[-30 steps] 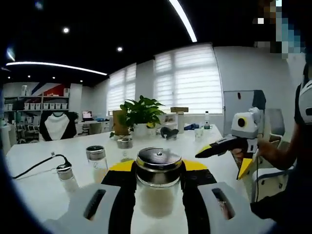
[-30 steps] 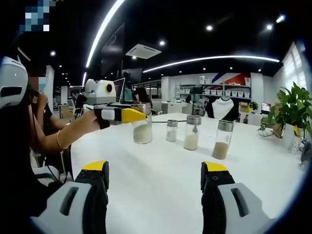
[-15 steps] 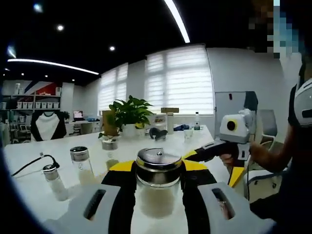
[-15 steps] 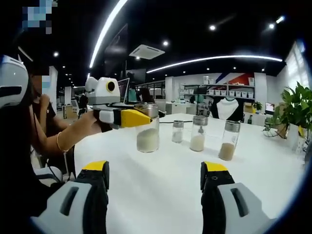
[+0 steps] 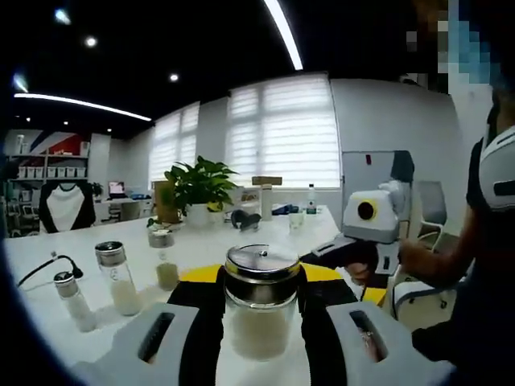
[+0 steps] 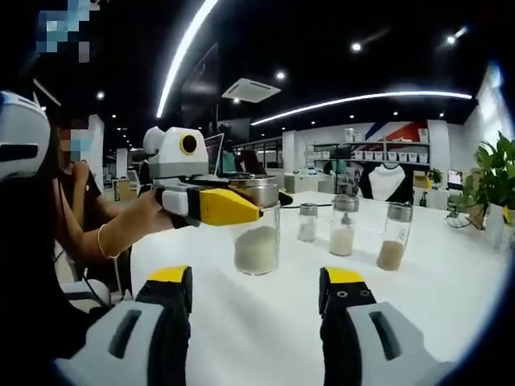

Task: Rotate the seasoning bottle until the label or dispensing opening points toward the visible target arrow and the bottle remains upright within the marked orientation range

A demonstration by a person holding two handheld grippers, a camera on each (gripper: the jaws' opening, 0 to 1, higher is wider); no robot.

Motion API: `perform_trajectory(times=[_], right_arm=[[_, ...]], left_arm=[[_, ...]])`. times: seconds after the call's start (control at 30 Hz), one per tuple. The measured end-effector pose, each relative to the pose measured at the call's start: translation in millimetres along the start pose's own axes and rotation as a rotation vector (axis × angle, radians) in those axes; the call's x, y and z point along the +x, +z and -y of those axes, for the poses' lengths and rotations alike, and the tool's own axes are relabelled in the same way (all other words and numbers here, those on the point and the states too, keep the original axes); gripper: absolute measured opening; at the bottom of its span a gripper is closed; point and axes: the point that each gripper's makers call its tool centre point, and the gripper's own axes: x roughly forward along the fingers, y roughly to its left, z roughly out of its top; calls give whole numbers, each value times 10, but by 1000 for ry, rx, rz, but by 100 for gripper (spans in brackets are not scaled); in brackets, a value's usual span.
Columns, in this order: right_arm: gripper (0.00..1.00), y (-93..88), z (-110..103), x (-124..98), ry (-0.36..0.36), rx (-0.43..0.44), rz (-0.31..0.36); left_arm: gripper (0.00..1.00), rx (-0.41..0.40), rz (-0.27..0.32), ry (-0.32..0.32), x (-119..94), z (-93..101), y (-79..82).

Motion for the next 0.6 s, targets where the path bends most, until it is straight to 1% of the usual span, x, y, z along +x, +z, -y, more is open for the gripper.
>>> perform_trajectory(times=[0.17,0.33,0.5,0.6], right_arm=[[55,19,-17,32,10,22,15],[52,26,-27,64,16,10,14],[41,56,-96,88,48,-13,30],[39,64,-128,102,56,-20,34]], left_arm=[[37,4,-8,-7,10,18,-20],[37,-2,-8,-22,36,76,-34],[37,-5,-14,-35,69,144,-69],[37,-13,-14,-45,83,180,-81]])
